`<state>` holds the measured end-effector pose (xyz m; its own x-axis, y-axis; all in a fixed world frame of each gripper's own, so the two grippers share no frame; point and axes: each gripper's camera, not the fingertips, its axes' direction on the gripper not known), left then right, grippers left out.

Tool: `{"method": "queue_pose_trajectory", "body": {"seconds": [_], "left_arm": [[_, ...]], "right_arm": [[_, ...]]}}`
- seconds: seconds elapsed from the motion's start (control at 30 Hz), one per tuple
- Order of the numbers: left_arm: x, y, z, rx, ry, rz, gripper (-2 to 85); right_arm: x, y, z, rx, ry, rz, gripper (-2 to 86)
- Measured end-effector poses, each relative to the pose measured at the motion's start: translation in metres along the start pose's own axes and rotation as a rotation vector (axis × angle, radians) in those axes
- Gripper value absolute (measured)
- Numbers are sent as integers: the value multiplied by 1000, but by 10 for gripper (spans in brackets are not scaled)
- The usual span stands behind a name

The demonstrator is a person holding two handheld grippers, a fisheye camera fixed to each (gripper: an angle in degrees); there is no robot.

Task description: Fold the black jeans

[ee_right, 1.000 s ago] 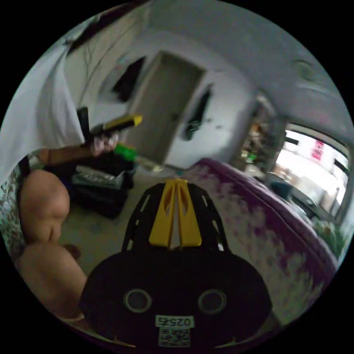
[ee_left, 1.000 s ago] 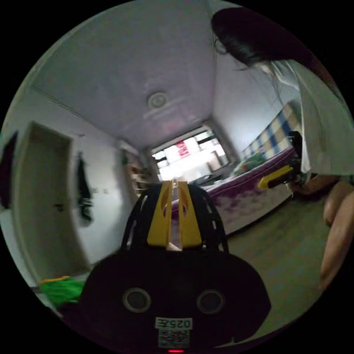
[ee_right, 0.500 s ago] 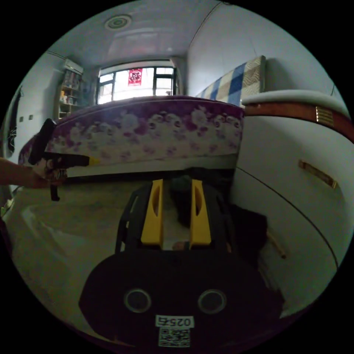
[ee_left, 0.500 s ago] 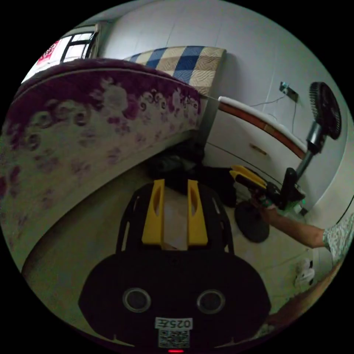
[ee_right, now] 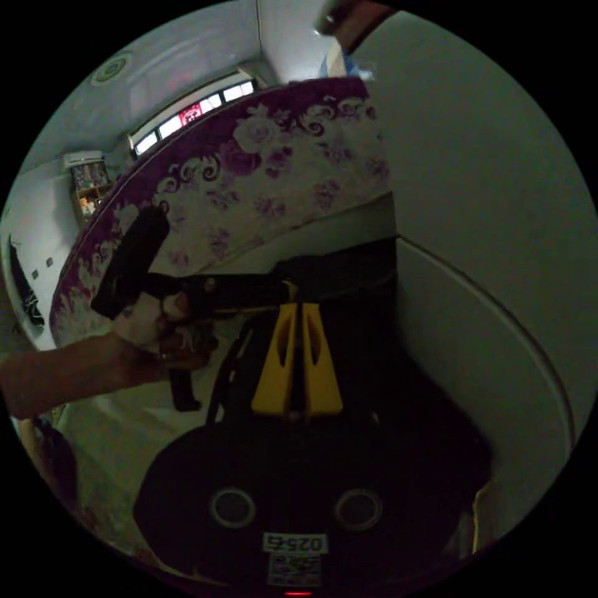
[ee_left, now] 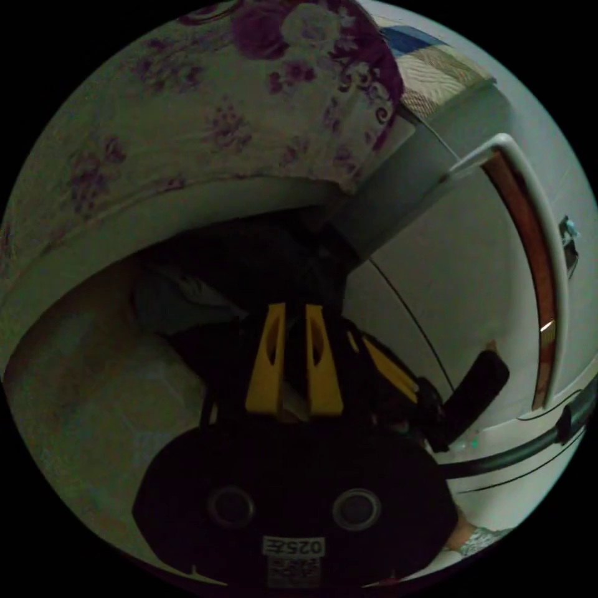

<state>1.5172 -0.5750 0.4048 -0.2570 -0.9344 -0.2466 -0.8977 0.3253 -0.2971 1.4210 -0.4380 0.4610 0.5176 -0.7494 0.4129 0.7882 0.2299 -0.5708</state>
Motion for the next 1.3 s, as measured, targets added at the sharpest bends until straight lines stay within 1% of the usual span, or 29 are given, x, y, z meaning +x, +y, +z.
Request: {"method": "queue_pose_trajectory", "body": {"seconds": [0.03,0.07,0.13,0.27,0.33,0.4,0.43,0.5,0.53,0.57,0.6,0.63,0.67,0.7,0.73,0.77,0.83,0.87,0.9,0.93,0.97,1.0,1.03,1.07,1.1,1.17,1.23,1.27,1.3], "left_arm": [[-9,0,-1,-4,3,-24,16],[-27,1,-4,-23,-1,-27,20],[-57,8,-19,-63,73,-13,40],[-161,54,-95,-186,372,-97,116],[-204,95,-134,-266,460,-180,127],[-243,168,-190,-247,520,-232,126],[-250,188,-203,-247,541,-243,126],[-277,266,-248,-275,689,-315,113],[-281,285,-258,-291,742,-320,106],[-290,322,-280,-309,869,-340,79],[-306,361,-308,-323,885,-423,63],[-315,380,-327,-311,854,-448,60],[-327,417,-368,-299,749,-457,62],[-337,451,-405,-335,694,-481,71],[-341,468,-424,-359,666,-509,76],[-344,499,-467,-377,587,-533,87],[-337,539,-540,-318,444,-523,83],[-327,564,-589,-255,336,-519,98],[-313,591,-635,-193,233,-494,110],[-305,605,-656,-162,179,-493,115],[-289,636,-691,-104,68,-490,121],[-274,672,-722,-19,-45,-506,123],[-268,692,-736,40,-96,-527,124],[-256,734,-757,148,-190,-559,125],[-247,775,-764,192,-276,-596,137],[-242,832,-757,214,-333,-658,154],[-241,883,-742,307,-311,-716,160],[-242,914,-734,366,-361,-766,162],[-246,940,-725,385,-323,-772,167]], "right_arm": [[1,-3,4,-38,-37,3,-5],[2,-4,9,-84,-141,13,-7],[-5,2,0,-54,-222,-10,-8],[-71,18,-26,-13,-497,-180,-9],[-118,32,-35,-28,-579,-263,-10],[-181,61,-43,-68,-640,-360,-10],[-195,68,-46,-76,-679,-363,-10],[-241,100,-55,-105,-933,-286,-10],[-252,109,-57,-108,-1005,-260,-10],[-279,126,-58,-129,-1107,-232,-10],[-310,144,-54,-183,-1139,-205,-9],[-326,152,-50,-228,-1156,-201,-9],[-362,165,-42,-326,-1221,-224,-9],[-398,175,-39,-401,-1307,-266,-8],[-416,178,-40,-415,-1350,-268,-8],[-448,183,-42,-421,-1400,-269,-7],[-501,183,-50,-407,-1547,-346,-6],[-540,176,-59,-398,-1645,-426,-5],[-573,168,-68,-339,-1667,-449,-3],[-587,165,-70,-298,-1657,-439,-3],[-615,163,-68,-241,-1623,-402,1],[-645,168,-59,-245,-1609,-422,5],[-662,173,-51,-288,-1612,-460,8],[-695,186,-31,-480,-1620,-523,18],[-715,202,-15,-652,-1665,-569,31],[-714,227,-9,-725,-1684,-602,70],[-693,248,-17,-685,-1520,-653,120],[-677,261,-20,-712,-1422,-670,141],[-658,272,-19,-761,-1350,-615,153]]}}
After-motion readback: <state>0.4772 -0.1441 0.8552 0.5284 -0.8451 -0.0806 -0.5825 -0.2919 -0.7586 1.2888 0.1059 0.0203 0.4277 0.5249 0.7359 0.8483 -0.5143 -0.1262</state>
